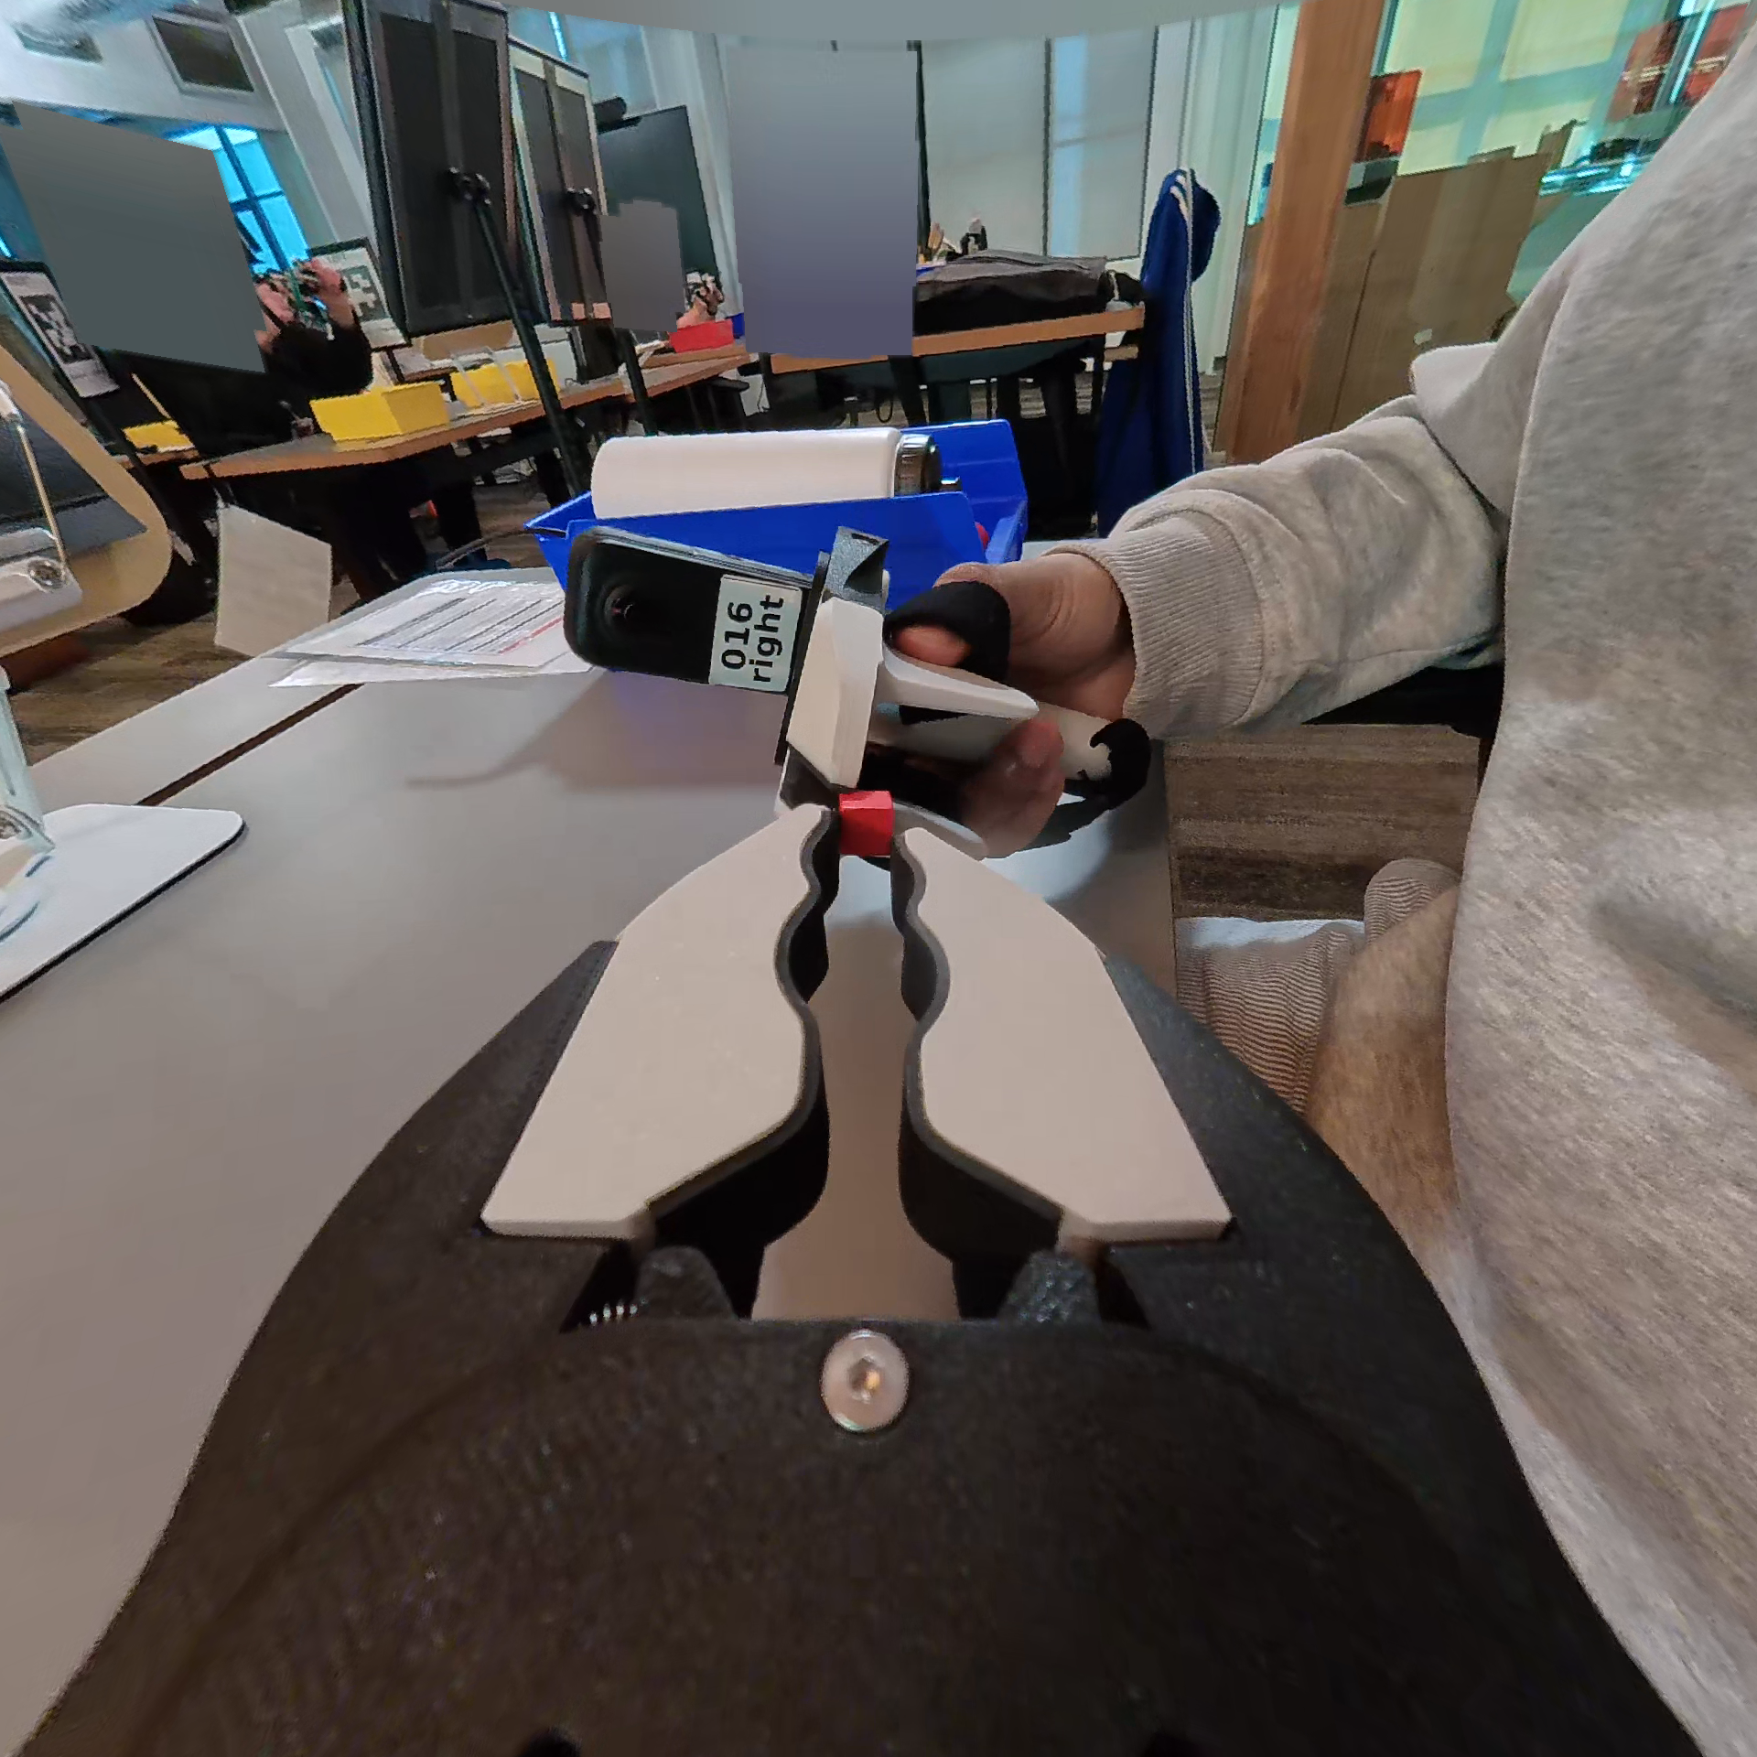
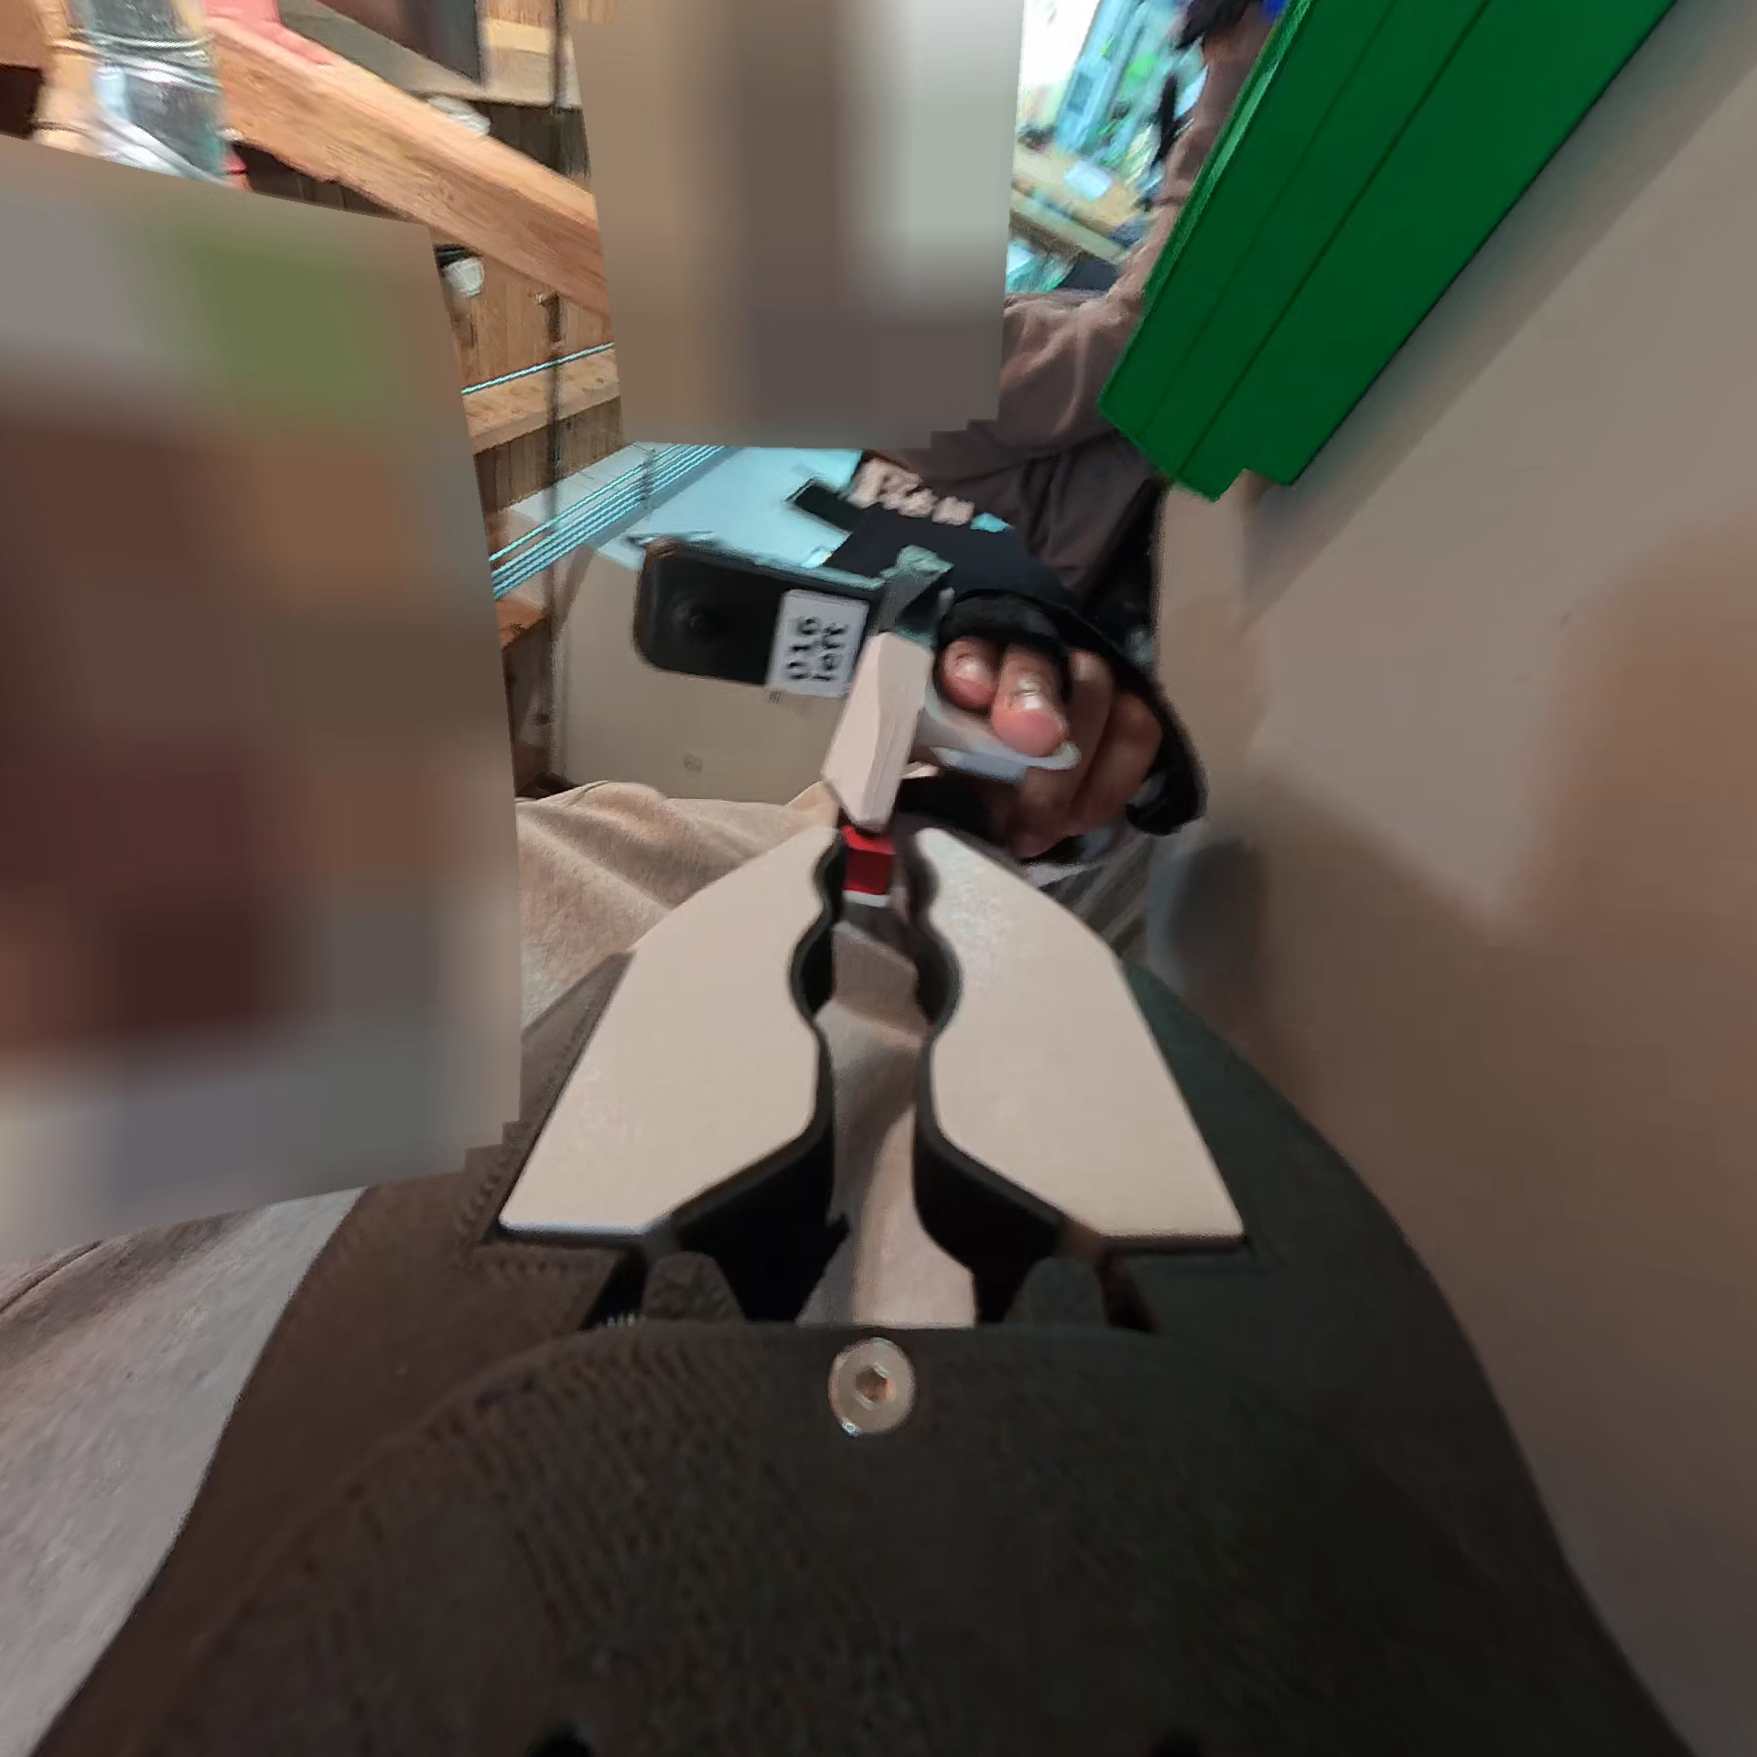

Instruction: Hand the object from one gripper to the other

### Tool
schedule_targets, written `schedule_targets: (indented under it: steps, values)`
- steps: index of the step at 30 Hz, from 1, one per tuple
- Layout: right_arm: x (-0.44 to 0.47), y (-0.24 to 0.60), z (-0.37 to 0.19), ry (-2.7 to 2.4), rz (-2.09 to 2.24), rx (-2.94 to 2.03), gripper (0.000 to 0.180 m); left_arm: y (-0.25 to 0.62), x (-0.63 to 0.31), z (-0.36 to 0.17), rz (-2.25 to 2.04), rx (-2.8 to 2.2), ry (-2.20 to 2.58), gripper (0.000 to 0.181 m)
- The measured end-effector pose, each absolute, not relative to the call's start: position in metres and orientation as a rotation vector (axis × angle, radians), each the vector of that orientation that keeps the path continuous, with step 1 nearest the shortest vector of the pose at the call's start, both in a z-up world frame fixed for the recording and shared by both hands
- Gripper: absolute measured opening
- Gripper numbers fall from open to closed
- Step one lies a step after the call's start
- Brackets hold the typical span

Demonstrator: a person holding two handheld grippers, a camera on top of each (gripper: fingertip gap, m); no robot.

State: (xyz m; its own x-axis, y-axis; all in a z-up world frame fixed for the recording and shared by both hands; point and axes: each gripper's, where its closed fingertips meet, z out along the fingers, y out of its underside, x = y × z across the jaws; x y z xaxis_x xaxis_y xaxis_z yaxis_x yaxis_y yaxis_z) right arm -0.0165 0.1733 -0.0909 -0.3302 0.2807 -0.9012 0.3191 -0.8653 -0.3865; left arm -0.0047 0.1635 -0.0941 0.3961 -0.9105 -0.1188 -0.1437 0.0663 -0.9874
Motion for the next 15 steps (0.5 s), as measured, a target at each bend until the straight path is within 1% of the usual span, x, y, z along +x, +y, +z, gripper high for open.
schedule_targets:
  steps: [2,4,7,9,10,15]
  values:
    - [-0.019,0.182,-0.100,0.816,-2.389,1.924,0.030,0.168,-0.007,-0.095,-0.755,-1.428,1.010,0.010]
    - [-0.019,0.190,-0.113,0.866,-2.329,2.071,0.034,0.175,-0.011,-0.102,-0.696,-1.492,0.997,0.011]
    - [-0.017,0.196,-0.130,1.066,-2.156,2.304,0.031,0.184,-0.015,-0.116,-0.551,-1.574,1.031,0.011]
    - [-0.017,0.198,-0.134,1.233,-2.054,2.427,0.025,0.187,-0.015,-0.126,-0.450,-1.613,1.070,0.011]
    - [-0.017,0.198,-0.134,1.301,-2.018,2.470,0.025,0.188,-0.016,-0.129,-0.396,-1.618,1.093,0.011]
    - [-0.018,0.194,-0.136,1.367,-1.957,2.503,0.025,0.186,-0.012,-0.142,-0.209,-1.617,1.204,0.011]
